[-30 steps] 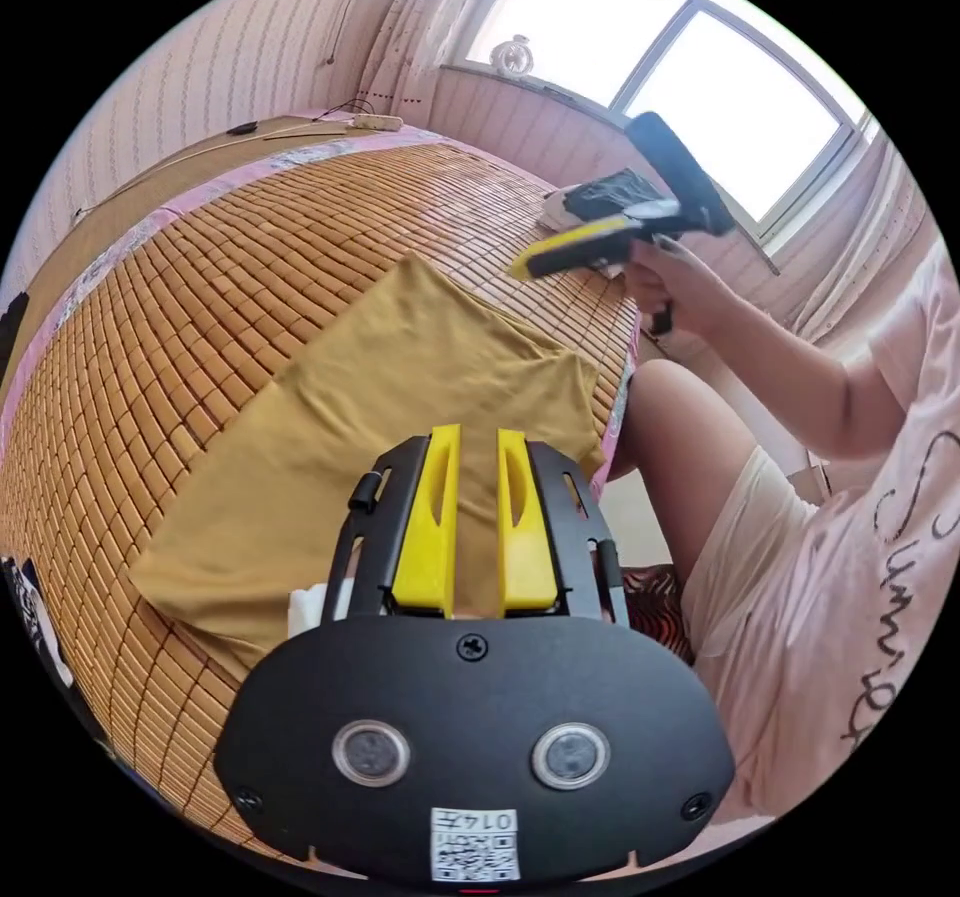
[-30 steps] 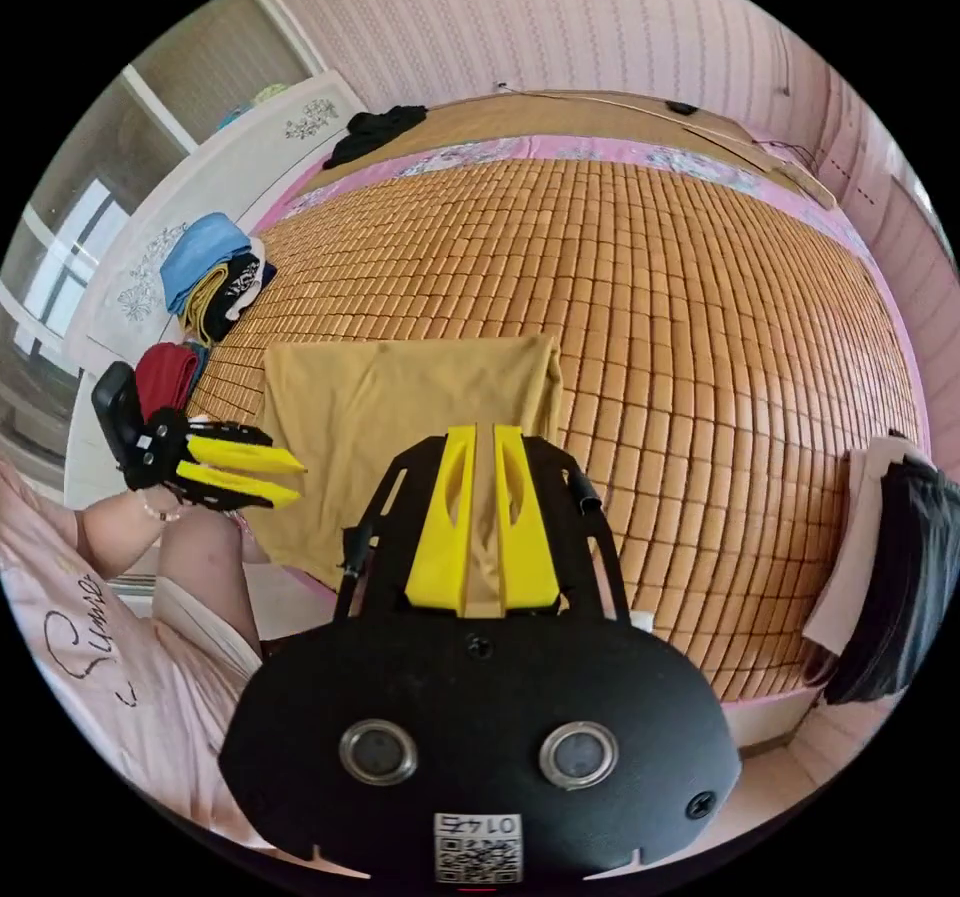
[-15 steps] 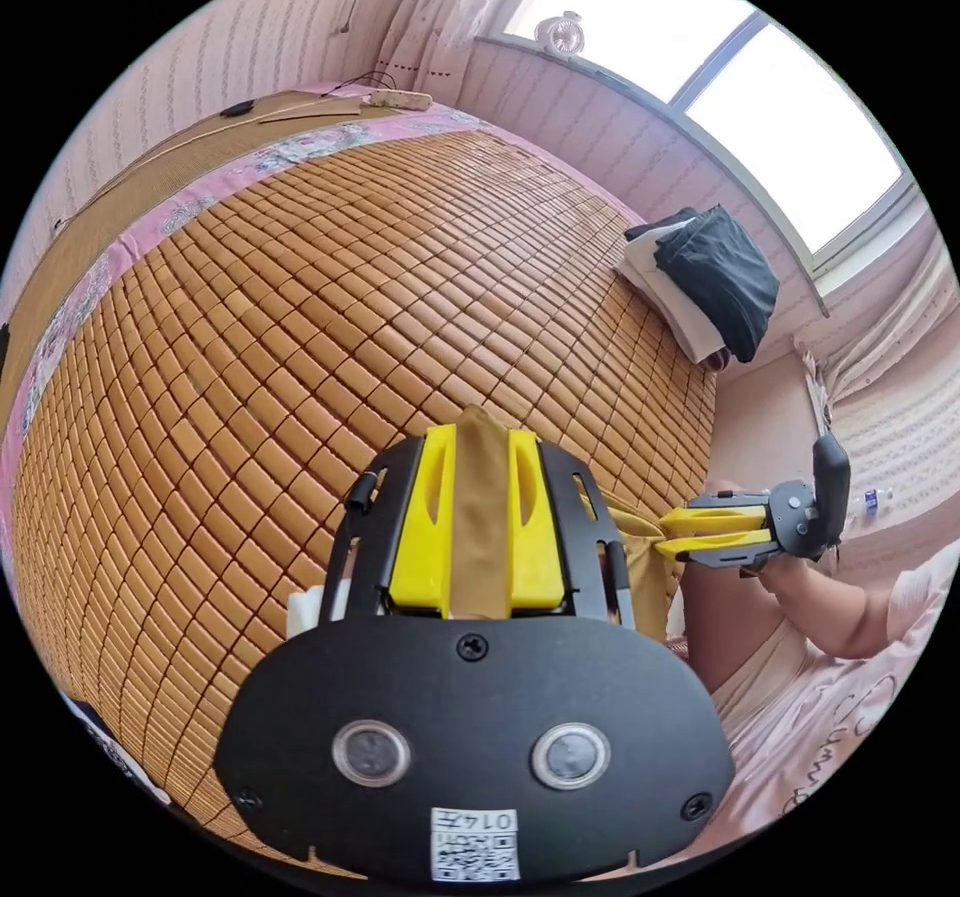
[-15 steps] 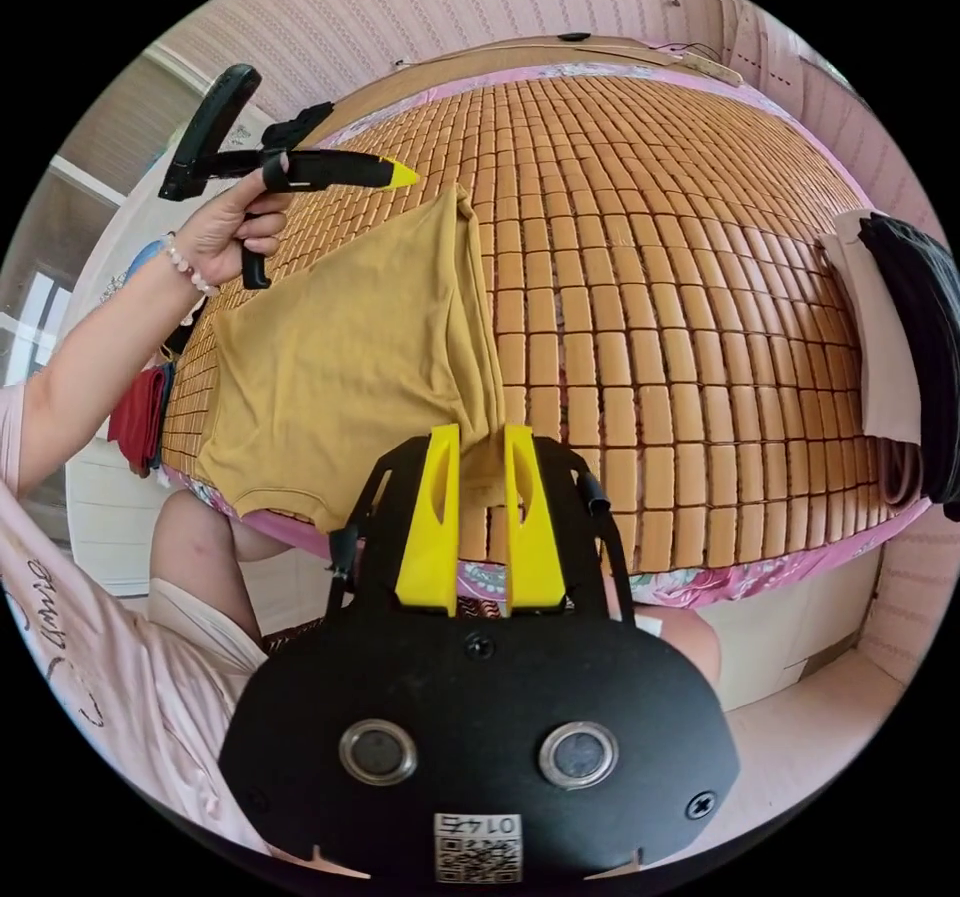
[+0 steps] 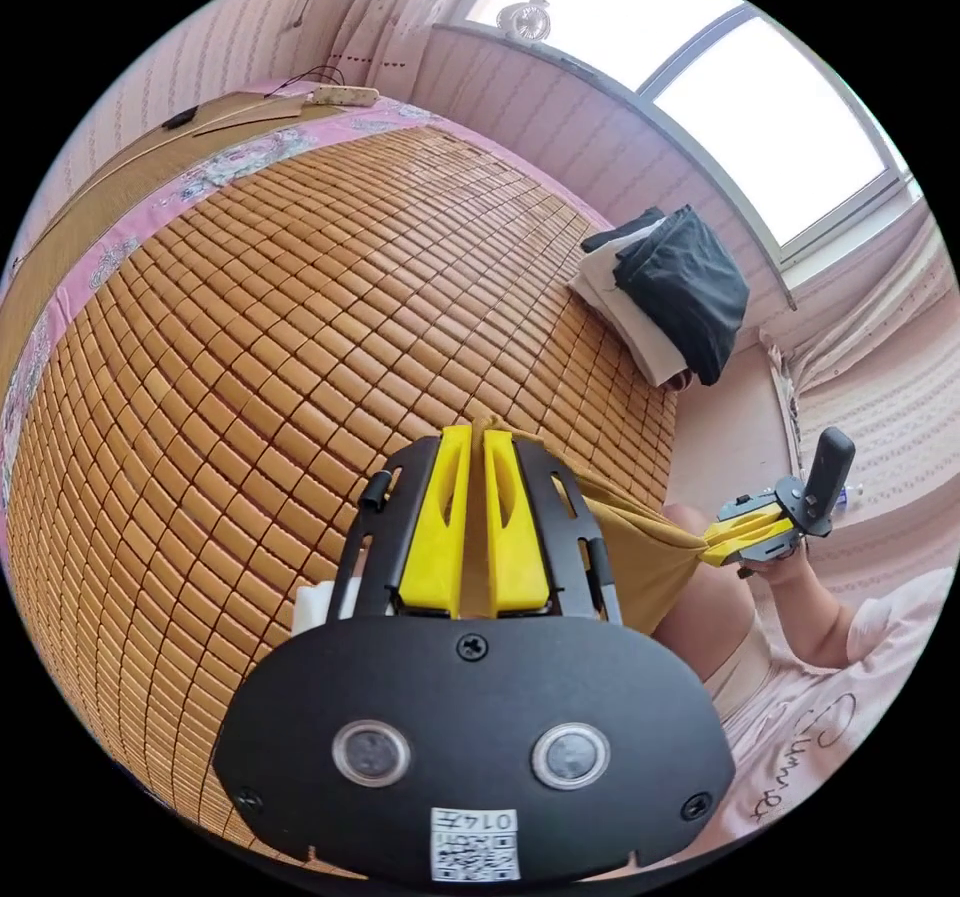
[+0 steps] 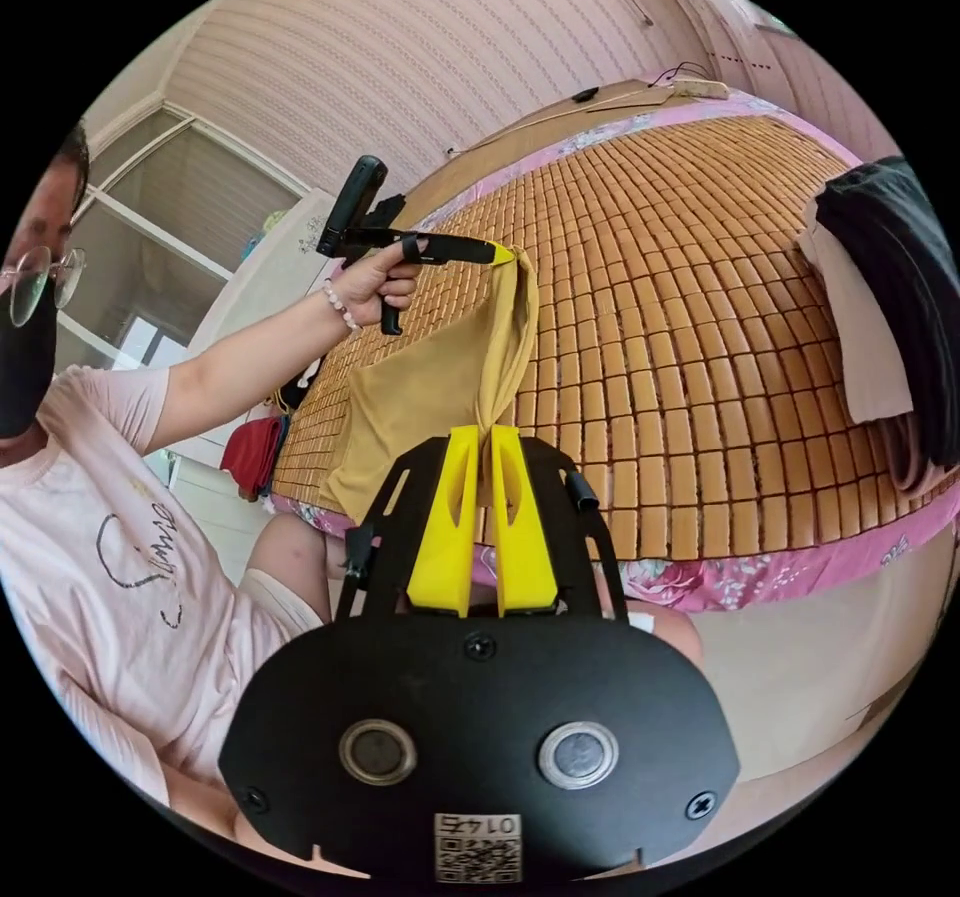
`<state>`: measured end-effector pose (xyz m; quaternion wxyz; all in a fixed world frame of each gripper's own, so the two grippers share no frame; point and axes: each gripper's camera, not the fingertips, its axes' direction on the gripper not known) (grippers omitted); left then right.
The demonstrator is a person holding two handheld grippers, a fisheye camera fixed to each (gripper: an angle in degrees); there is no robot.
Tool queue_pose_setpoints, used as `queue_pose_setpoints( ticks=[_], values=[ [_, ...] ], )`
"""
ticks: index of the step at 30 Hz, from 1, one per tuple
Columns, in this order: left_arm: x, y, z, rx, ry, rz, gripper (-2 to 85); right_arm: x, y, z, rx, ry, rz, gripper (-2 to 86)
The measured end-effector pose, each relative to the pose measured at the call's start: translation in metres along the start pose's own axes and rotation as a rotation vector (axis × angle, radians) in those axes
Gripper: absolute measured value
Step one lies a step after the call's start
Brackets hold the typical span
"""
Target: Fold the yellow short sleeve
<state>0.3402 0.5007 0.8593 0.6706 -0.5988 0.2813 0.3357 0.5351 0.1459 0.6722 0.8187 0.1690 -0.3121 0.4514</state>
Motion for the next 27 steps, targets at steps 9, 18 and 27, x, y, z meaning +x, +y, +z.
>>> queue_pose_setpoints(
  ticks=[9,18,27],
  values=[
    [-0.008,0.078,-0.115,0.184,-0.039,0.016,1.3,-0.098,-0.013,-0.006,-0.054,-0.152,-0.281,1.4],
    [-0.093,0.303,-0.163,0.156,-0.297,-0.559,4.8,-0.201,0.005,0.194,-0.464,-0.251,-0.356,1.4],
    [-0.022,0.394,-0.127,0.271,-0.034,-0.664,7.5,-0.216,-0.029,0.197,-0.481,-0.102,-0.454,2.8]
  ],
)
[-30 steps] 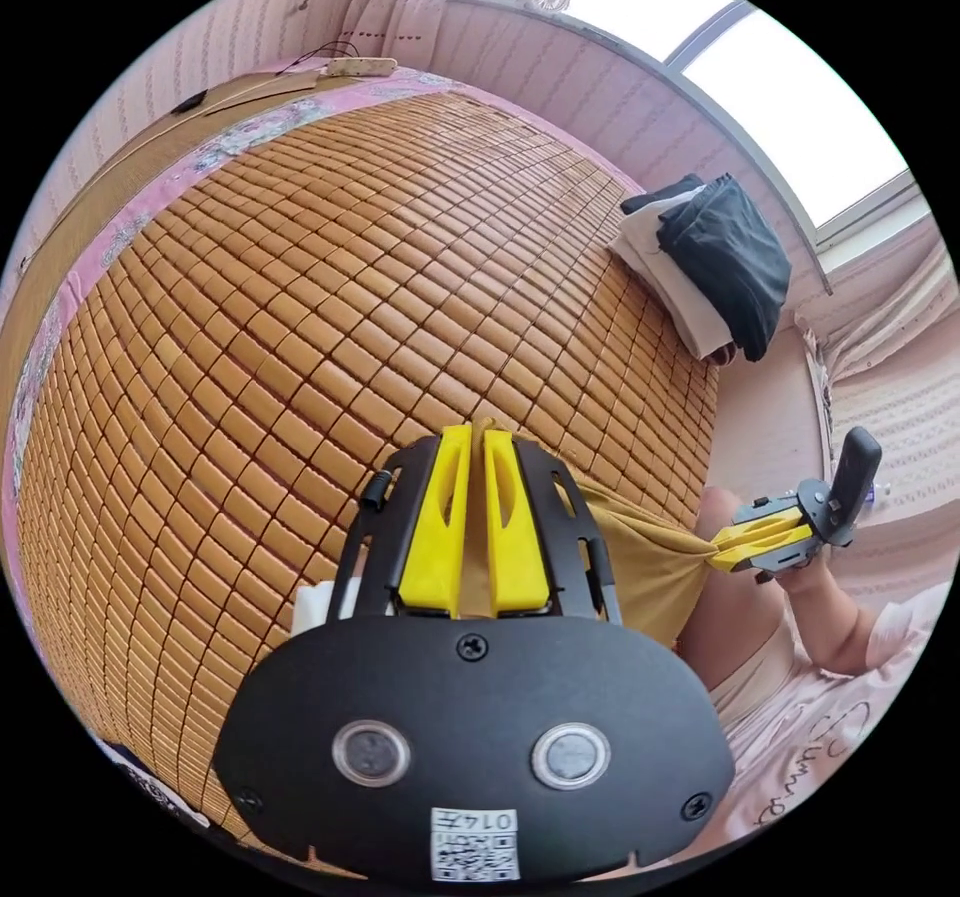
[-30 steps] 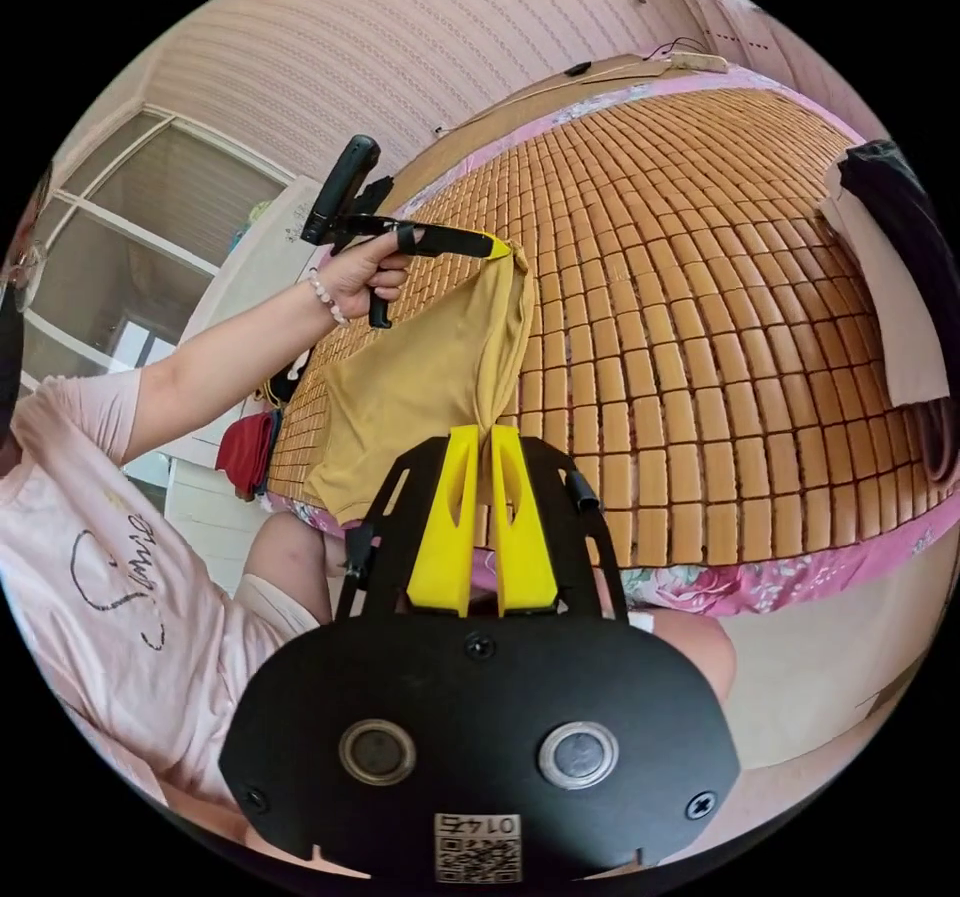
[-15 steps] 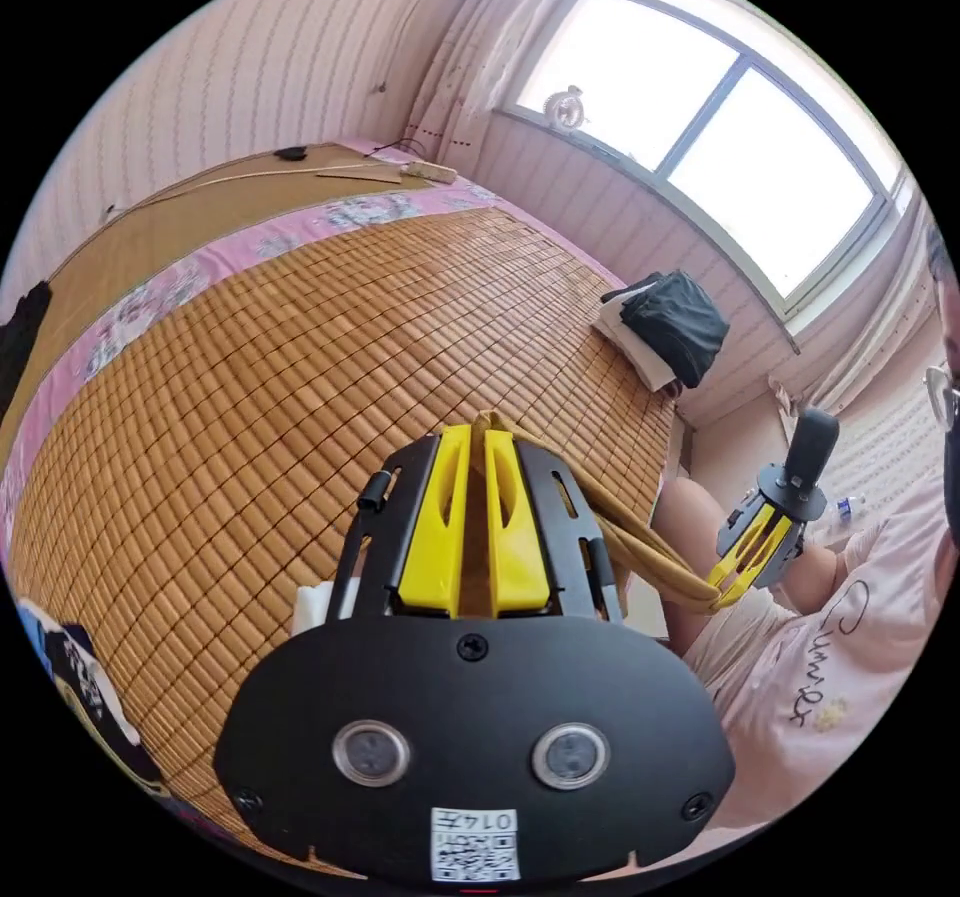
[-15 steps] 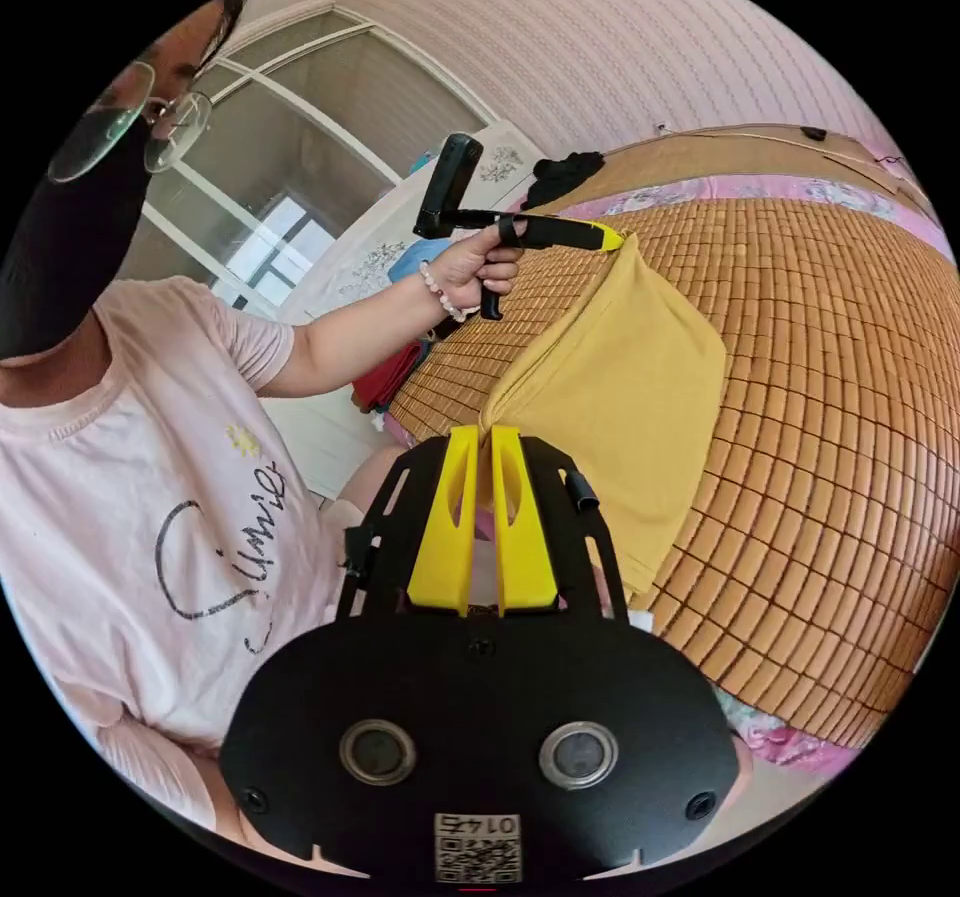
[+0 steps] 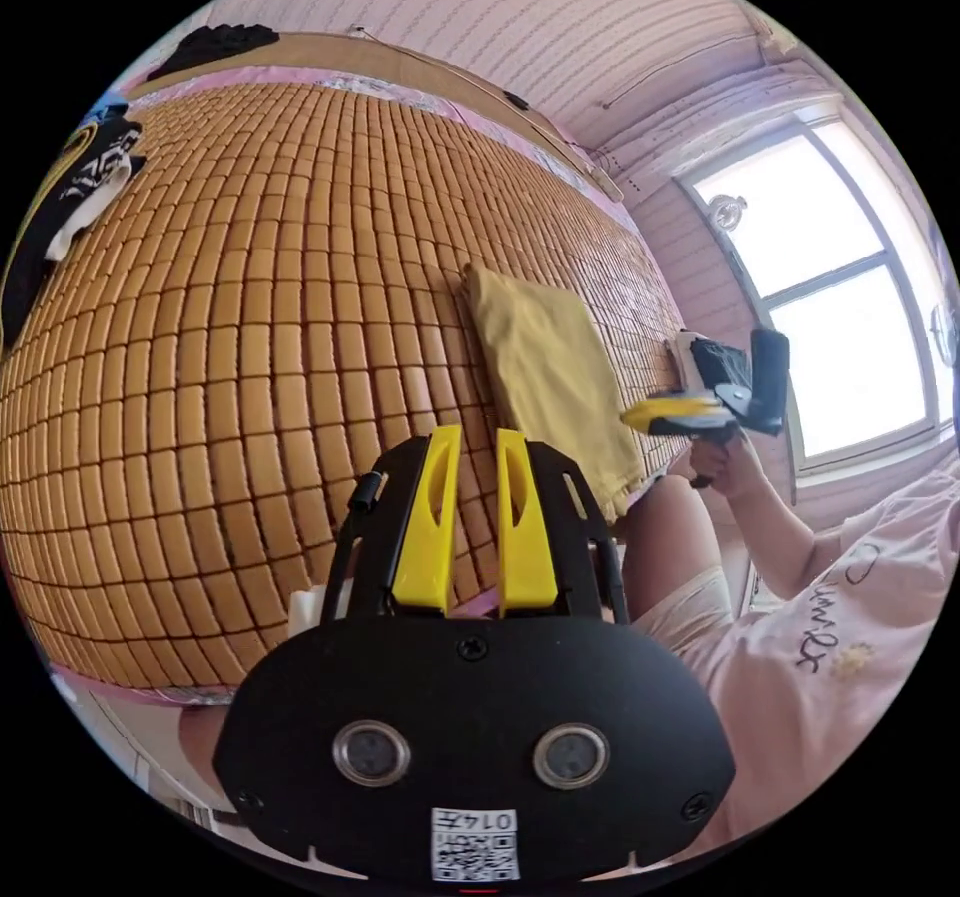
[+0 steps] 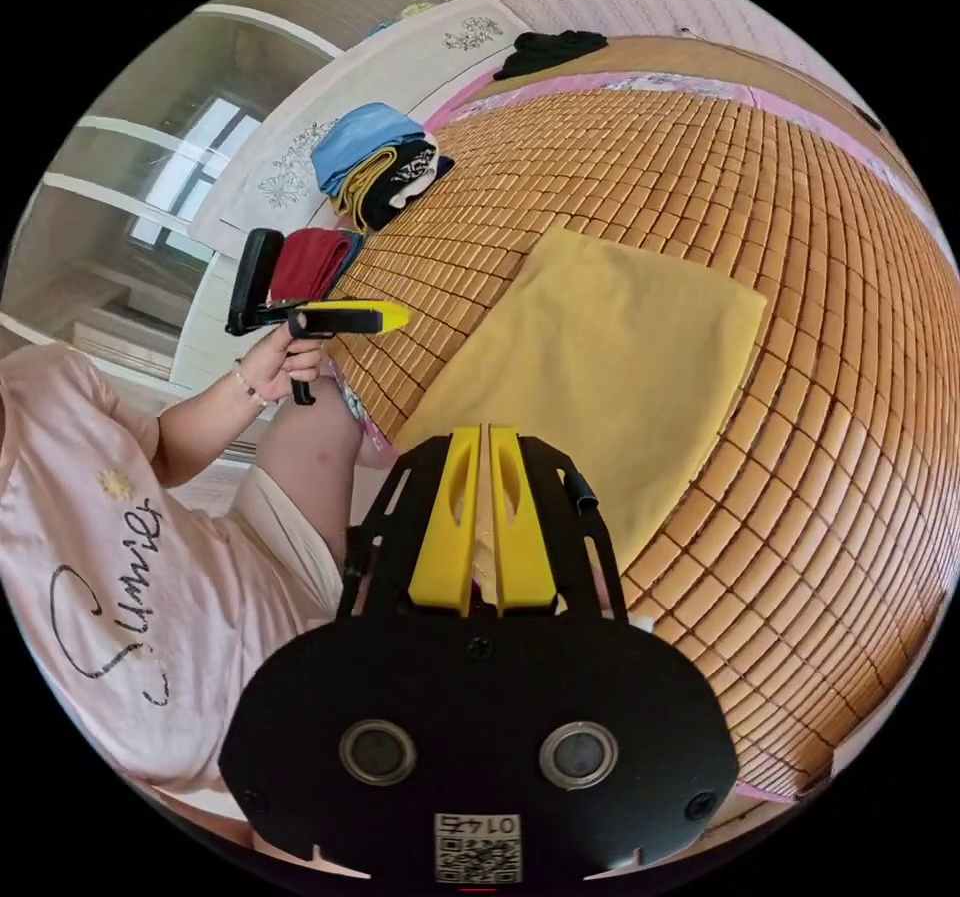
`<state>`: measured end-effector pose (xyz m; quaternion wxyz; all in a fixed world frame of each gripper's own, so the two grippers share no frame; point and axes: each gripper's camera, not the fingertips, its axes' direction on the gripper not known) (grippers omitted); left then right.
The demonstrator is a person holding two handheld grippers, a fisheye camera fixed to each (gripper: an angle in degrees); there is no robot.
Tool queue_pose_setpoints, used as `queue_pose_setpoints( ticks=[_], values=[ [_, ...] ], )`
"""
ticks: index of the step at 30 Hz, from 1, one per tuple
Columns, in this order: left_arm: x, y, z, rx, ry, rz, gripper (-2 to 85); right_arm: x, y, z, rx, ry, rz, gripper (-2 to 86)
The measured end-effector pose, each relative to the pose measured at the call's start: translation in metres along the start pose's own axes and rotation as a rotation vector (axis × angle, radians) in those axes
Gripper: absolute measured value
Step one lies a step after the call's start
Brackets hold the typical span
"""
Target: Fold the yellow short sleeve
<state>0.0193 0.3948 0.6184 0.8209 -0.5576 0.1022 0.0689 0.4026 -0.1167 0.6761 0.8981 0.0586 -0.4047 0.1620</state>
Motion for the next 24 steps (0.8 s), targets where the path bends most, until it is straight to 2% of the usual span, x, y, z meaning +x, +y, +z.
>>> queue_pose_setpoints(
  ticks=[3,7,15,18,24],
  values=[
    [0.021,0.025,0.016,-0.022,0.033,-0.007,9.2,-0.018,-0.050,0.003,0.009,0.204,-0.130,8.9],
    [0.049,0.045,0.025,0.031,-0.097,-0.002,9.6,-0.040,-0.126,0.034,-0.029,0.379,-0.313,12.5],
    [0.059,0.059,0.043,-0.001,-0.118,0.037,10.4,-0.048,-0.195,0.122,-0.332,0.360,-0.416,11.7],
    [0.061,0.066,0.048,-0.012,-0.170,0.064,10.4,-0.060,-0.196,0.125,-0.355,0.342,-0.425,8.7],
    [0.066,0.077,0.055,-0.016,-0.098,0.084,9.8,-0.076,-0.183,0.112,-0.306,0.324,-0.438,5.1]
  ],
)
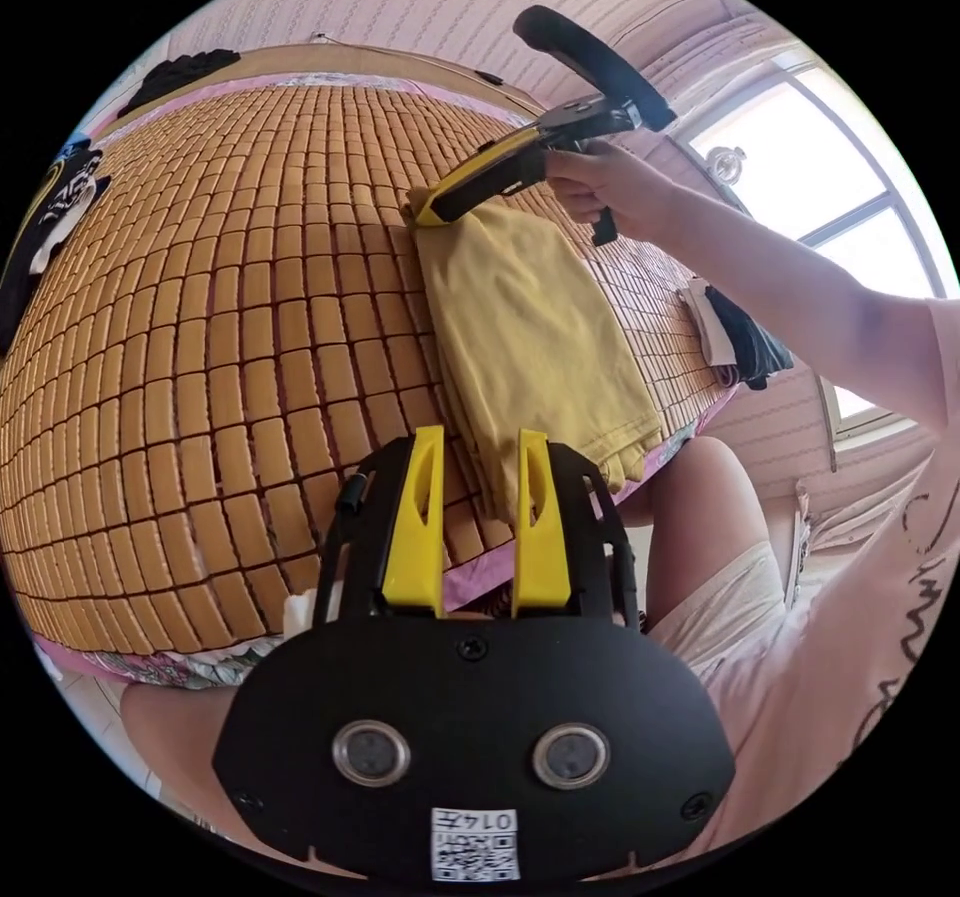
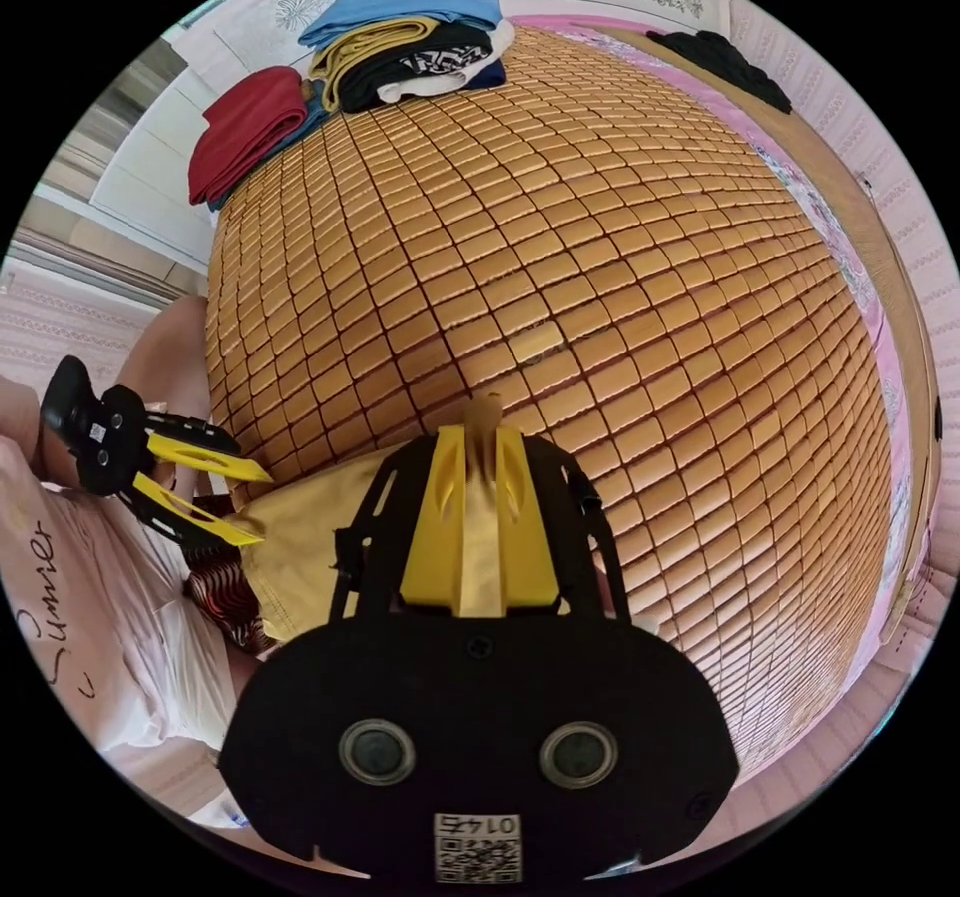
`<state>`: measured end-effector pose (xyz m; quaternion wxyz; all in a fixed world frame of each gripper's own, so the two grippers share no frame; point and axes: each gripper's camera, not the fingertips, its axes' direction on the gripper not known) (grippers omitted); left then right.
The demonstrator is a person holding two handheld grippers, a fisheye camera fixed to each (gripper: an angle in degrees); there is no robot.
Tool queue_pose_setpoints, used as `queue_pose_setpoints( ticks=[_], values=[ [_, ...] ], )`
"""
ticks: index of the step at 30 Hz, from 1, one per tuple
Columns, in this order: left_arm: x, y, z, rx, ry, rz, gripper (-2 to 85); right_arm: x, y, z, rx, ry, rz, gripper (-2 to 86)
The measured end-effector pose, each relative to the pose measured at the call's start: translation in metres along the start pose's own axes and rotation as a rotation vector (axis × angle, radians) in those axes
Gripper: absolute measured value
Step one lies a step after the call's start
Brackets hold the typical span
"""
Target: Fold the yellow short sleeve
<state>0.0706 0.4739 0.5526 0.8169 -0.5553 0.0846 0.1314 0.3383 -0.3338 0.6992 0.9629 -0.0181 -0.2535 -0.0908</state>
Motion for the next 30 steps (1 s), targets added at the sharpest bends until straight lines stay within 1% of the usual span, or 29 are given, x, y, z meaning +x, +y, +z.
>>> queue_pose_setpoints(
  ticks=[4,8,11,14,21,26,30],
  values=[
    [0.008,0.011,0.004,0.007,-0.054,0.017,5.1,-0.021,0.038,-0.041,0.160,0.029,0.009,4.6],
    [0.014,0.021,0.002,0.025,-0.015,0.065,1.4,-0.041,0.095,-0.084,0.301,0.048,0.080,4.5],
    [0.033,0.028,-0.009,0.052,-0.050,0.173,0.3,-0.062,0.150,-0.115,0.384,0.058,0.152,4.6],
    [0.064,0.032,-0.032,0.090,-0.064,0.318,-0.1,-0.087,0.203,-0.144,0.444,0.119,0.239,4.6],
    [0.171,0.027,-0.078,0.123,-0.102,0.704,-0.5,-0.142,0.332,-0.212,0.673,0.253,0.488,4.5],
    [0.237,0.005,-0.090,0.123,-0.024,0.878,-0.6,-0.169,0.404,-0.253,0.780,0.371,0.639,4.4],
    [0.308,-0.048,-0.089,0.159,0.113,1.035,-0.3,-0.176,0.470,-0.303,0.817,0.494,0.779,4.0]
  ],
)
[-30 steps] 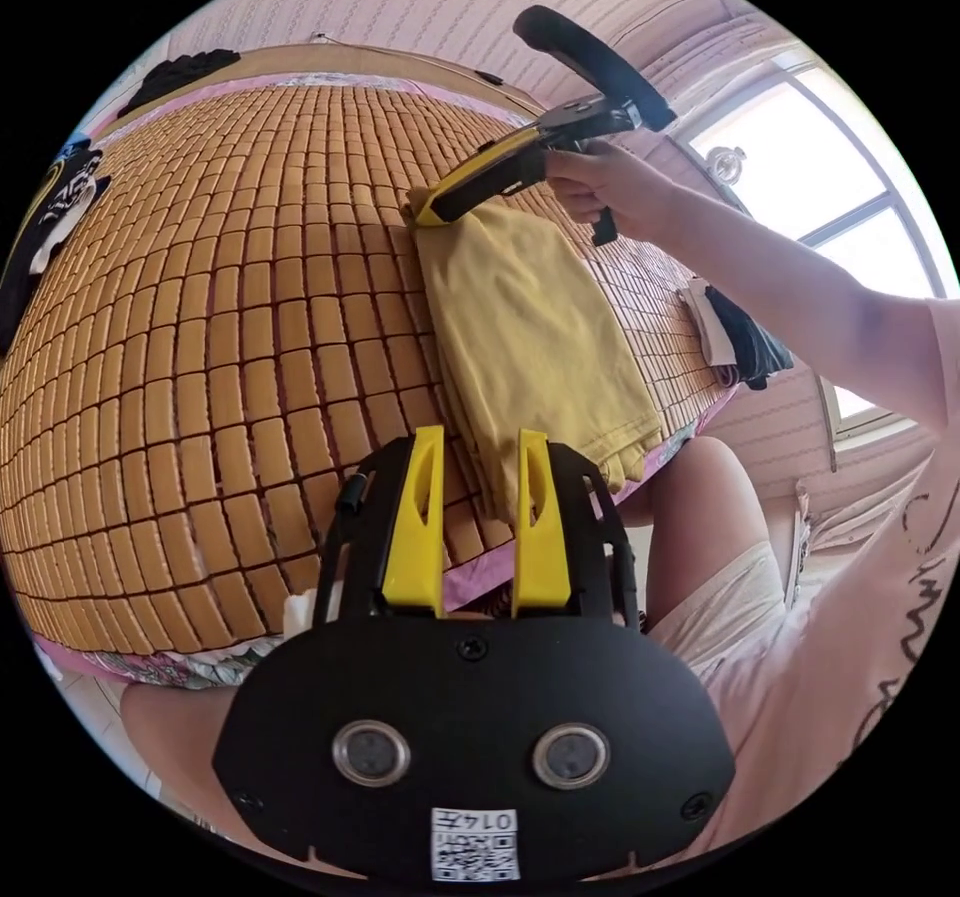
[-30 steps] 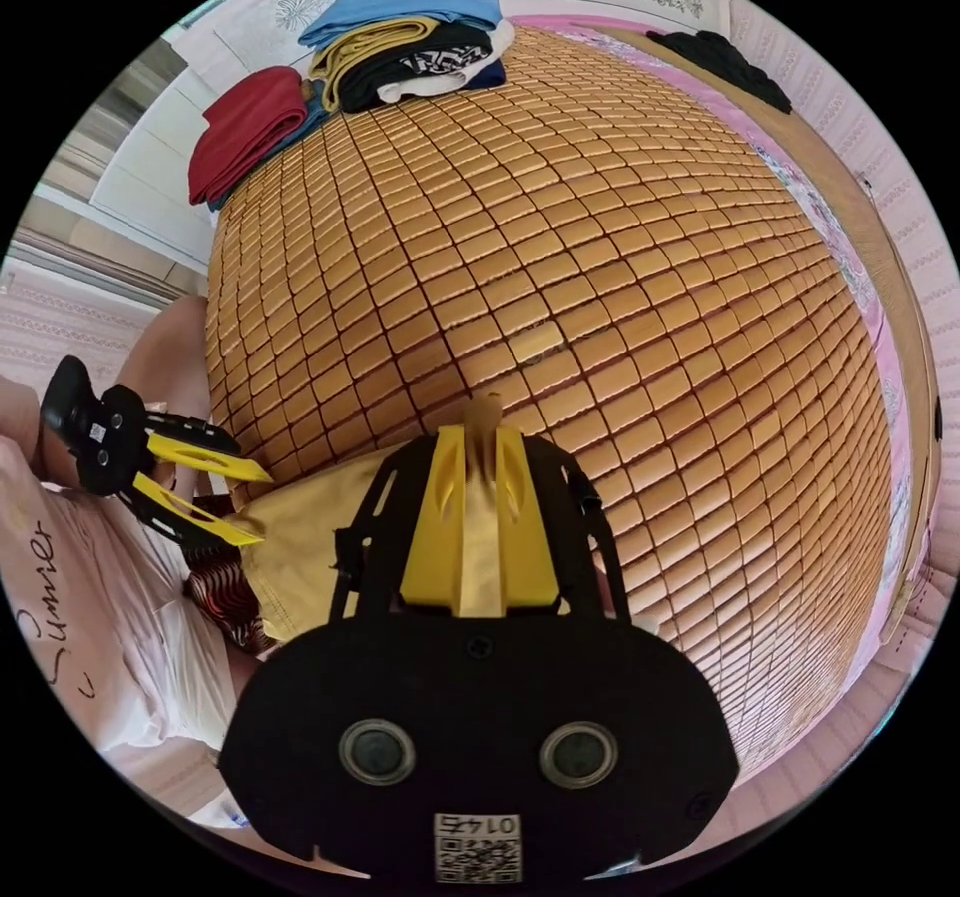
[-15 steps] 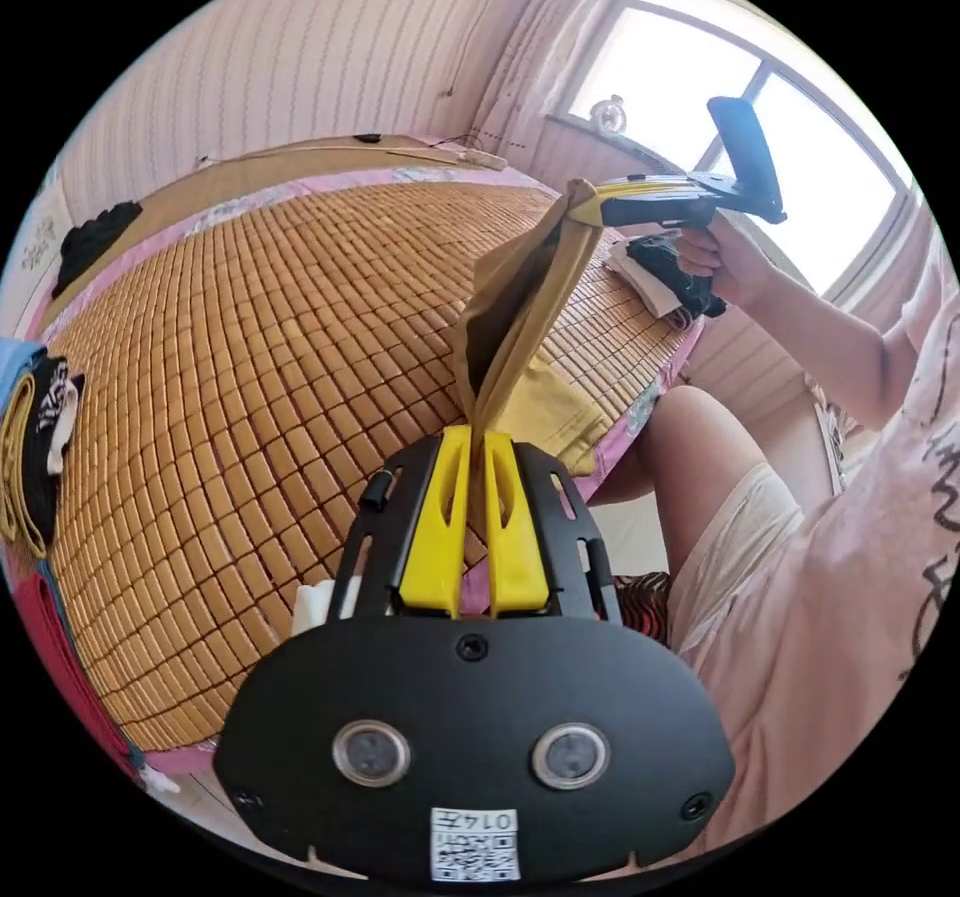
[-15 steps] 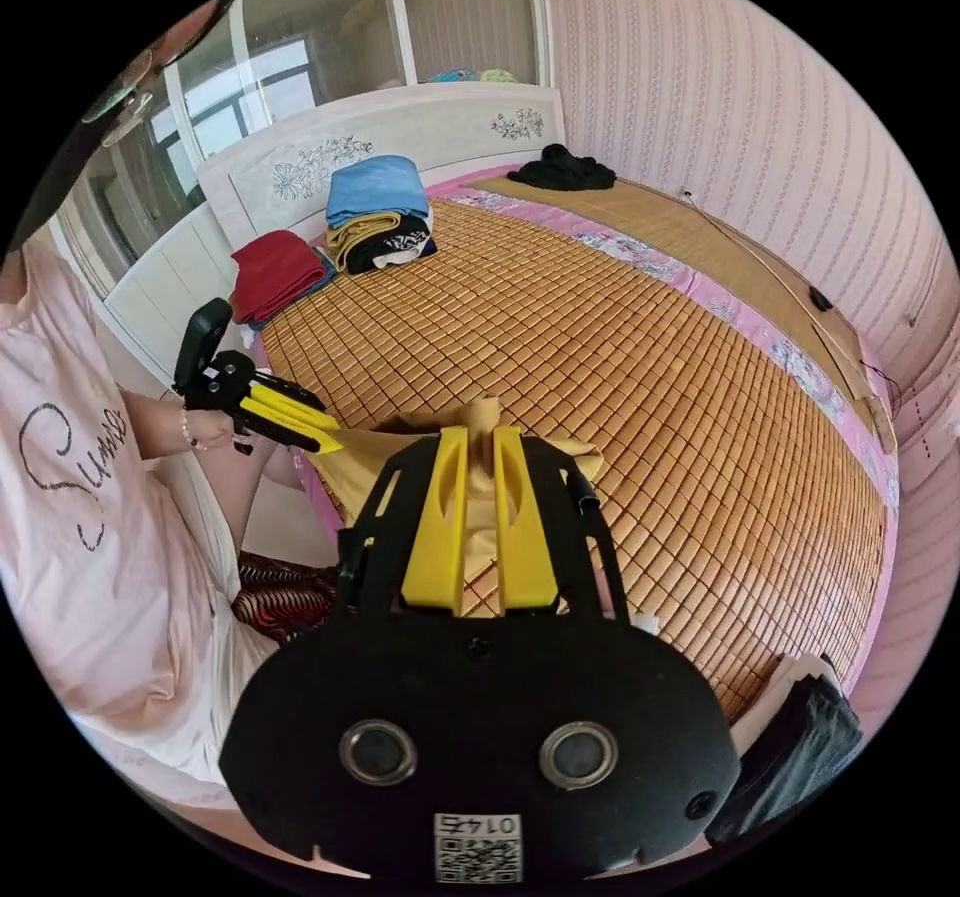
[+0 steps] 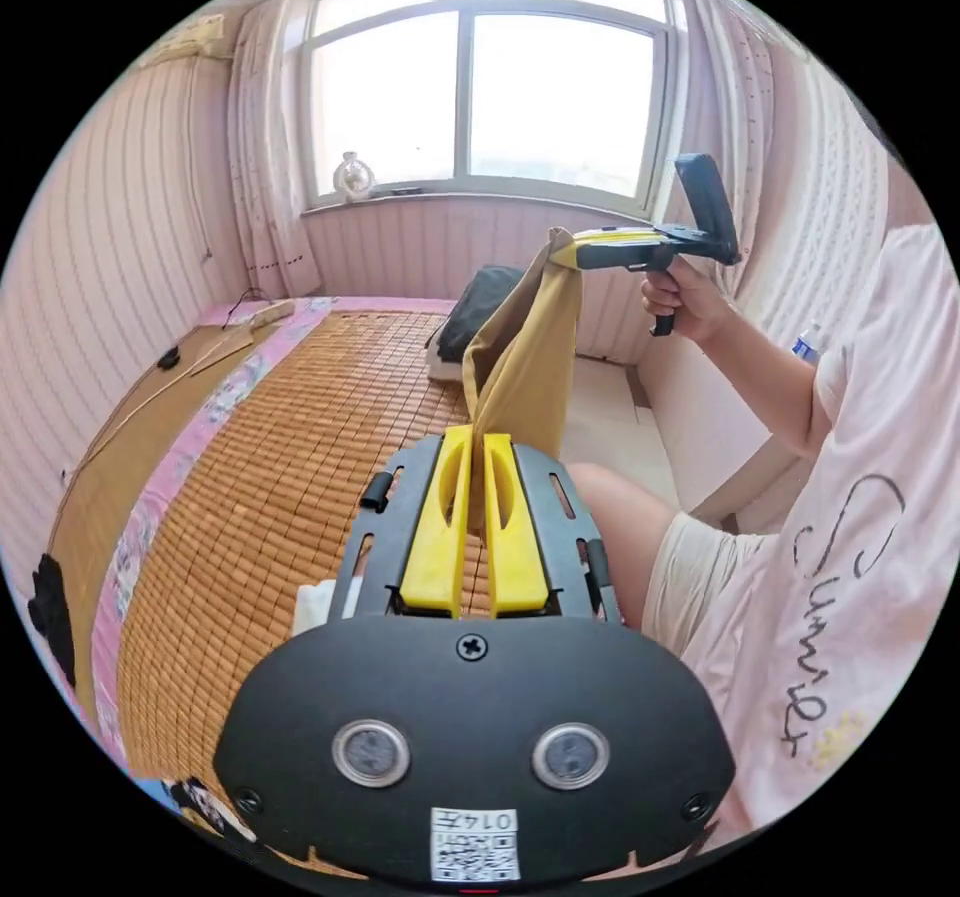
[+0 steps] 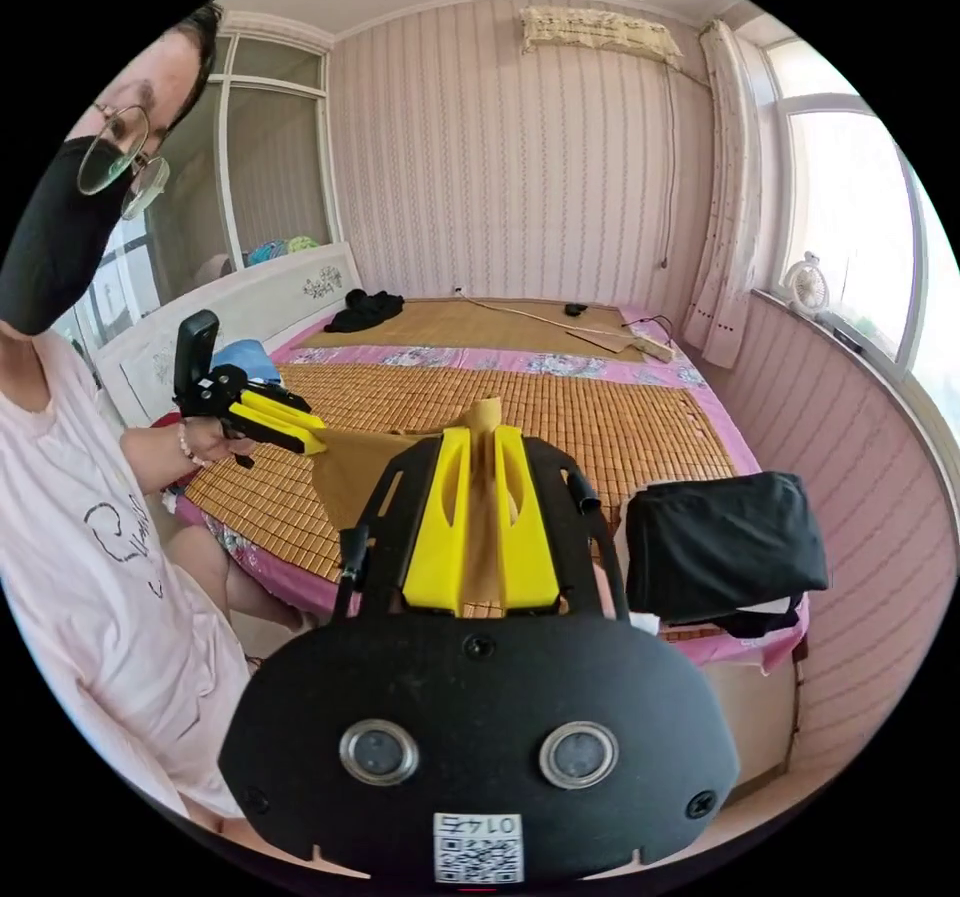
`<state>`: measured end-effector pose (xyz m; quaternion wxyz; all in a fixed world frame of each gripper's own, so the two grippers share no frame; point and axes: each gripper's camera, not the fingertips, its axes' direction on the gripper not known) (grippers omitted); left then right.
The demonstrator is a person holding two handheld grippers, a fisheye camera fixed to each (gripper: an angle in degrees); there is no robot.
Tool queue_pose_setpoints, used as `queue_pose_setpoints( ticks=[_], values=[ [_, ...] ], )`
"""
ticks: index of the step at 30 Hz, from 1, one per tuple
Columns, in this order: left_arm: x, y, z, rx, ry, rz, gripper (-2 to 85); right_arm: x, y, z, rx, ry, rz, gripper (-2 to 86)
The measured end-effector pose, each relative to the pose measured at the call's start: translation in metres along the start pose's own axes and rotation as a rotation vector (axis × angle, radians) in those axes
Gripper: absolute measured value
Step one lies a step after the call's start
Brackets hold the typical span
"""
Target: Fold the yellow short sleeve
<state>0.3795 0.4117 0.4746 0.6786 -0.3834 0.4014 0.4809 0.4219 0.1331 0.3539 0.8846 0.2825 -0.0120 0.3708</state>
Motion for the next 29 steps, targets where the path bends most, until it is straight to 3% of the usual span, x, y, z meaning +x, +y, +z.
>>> queue_pose_setpoints(
  ticks=[3,6,9,12,17,23,26,29],
  values=[
    [-0.013,-0.085,0.037,0.064,0.101,0.112,0.8,0.056,-0.021,-0.035,-0.022,0.154,0.042,4.5],
    [-0.040,-0.164,0.108,0.087,0.216,-0.008,4.9,0.141,-0.055,-0.031,-0.210,0.315,0.153,6.4],
    [-0.069,-0.195,0.197,-0.068,0.127,-0.205,6.9,0.245,-0.059,0.018,-0.311,0.523,0.331,9.6],
    [-0.093,-0.162,0.236,-0.213,0.116,-0.346,7.0,0.315,-0.022,0.067,-0.479,0.493,0.554,12.1],
    [-0.098,-0.061,0.185,-0.245,0.061,-0.363,6.8,0.261,0.042,0.043,-0.362,0.542,0.469,11.9],
    [-0.046,0.100,0.057,-0.298,-0.124,-0.423,6.5,0.136,0.174,0.026,-0.370,0.472,0.455,10.0],
    [-0.007,0.164,-0.014,-0.242,-0.233,-0.523,6.4,0.065,0.217,0.039,-0.450,0.443,0.394,9.8],
    [0.031,0.207,-0.079,-0.136,-0.371,-0.584,6.3,-0.003,0.216,0.059,-0.402,0.306,0.260,10.9]
  ],
)
